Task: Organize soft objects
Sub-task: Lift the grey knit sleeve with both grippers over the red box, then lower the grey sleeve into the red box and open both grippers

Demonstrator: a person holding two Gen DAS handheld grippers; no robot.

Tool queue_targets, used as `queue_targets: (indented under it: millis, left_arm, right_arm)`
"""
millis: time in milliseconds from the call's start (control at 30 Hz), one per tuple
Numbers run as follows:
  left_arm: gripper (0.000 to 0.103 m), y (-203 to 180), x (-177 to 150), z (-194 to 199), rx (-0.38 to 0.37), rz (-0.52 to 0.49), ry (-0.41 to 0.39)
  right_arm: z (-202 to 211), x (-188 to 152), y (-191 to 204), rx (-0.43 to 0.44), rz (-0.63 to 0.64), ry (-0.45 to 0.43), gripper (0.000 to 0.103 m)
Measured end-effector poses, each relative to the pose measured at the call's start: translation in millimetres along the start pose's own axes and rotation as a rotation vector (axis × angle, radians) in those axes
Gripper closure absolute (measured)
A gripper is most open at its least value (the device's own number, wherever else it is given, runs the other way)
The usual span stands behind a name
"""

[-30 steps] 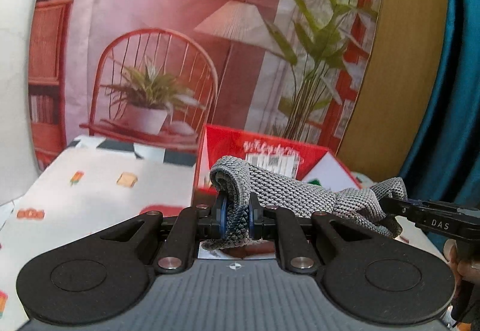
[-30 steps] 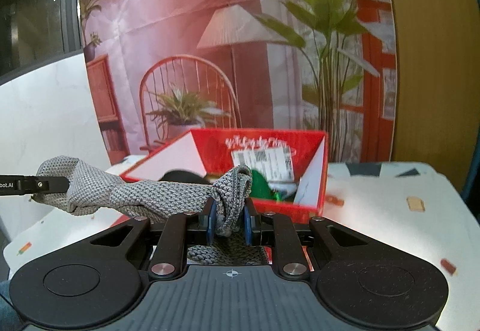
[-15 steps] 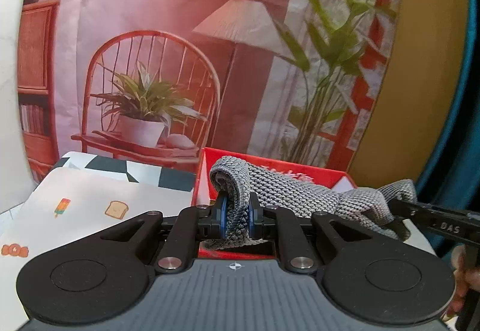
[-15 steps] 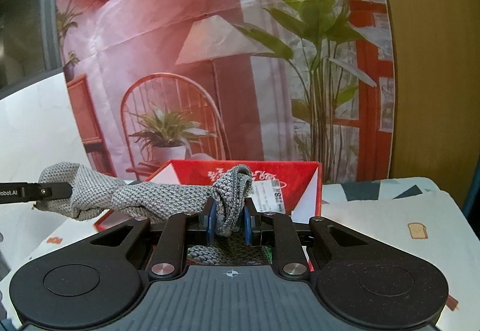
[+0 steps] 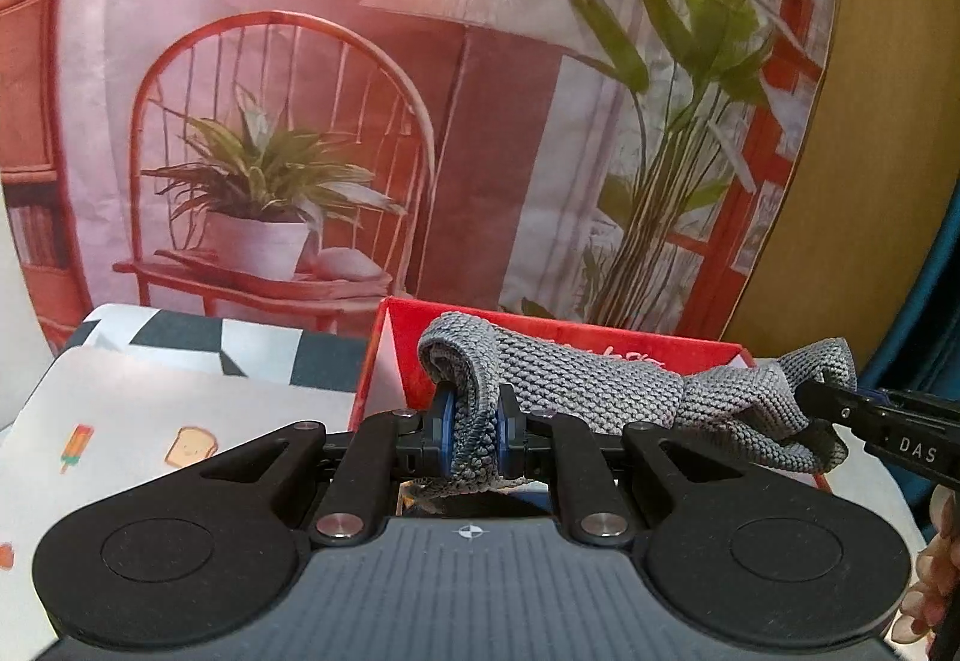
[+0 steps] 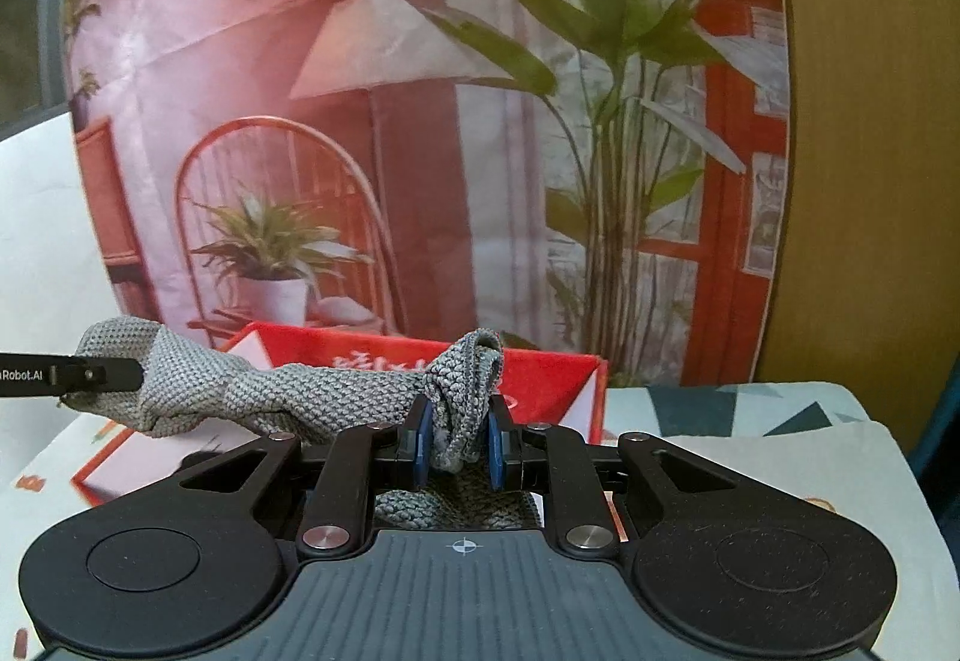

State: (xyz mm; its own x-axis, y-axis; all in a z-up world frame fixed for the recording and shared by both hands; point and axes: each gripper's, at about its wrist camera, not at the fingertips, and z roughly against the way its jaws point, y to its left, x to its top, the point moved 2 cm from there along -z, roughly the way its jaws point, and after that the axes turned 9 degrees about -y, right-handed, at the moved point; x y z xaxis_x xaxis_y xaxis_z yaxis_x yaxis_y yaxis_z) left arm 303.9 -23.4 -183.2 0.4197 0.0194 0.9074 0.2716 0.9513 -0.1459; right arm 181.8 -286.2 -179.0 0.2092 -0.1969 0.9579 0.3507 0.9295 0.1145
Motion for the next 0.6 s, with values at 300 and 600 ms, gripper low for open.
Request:
queue_targets:
  millis: [300,600]
  left_arm:
    - [0.089,1.6,-3.3,-51.7,0.008,-0.018,0.099]
    - [0.088,-4.6,-12.0,-72.4,-0.013,-0.074,0.151]
  right_arm:
    - [-40.3,0.7,-3.5,-0.023,0.014,0.057,0.086]
    - [-57.8,-10.3,-11.0,-0.031,0.020,0.118,0.086]
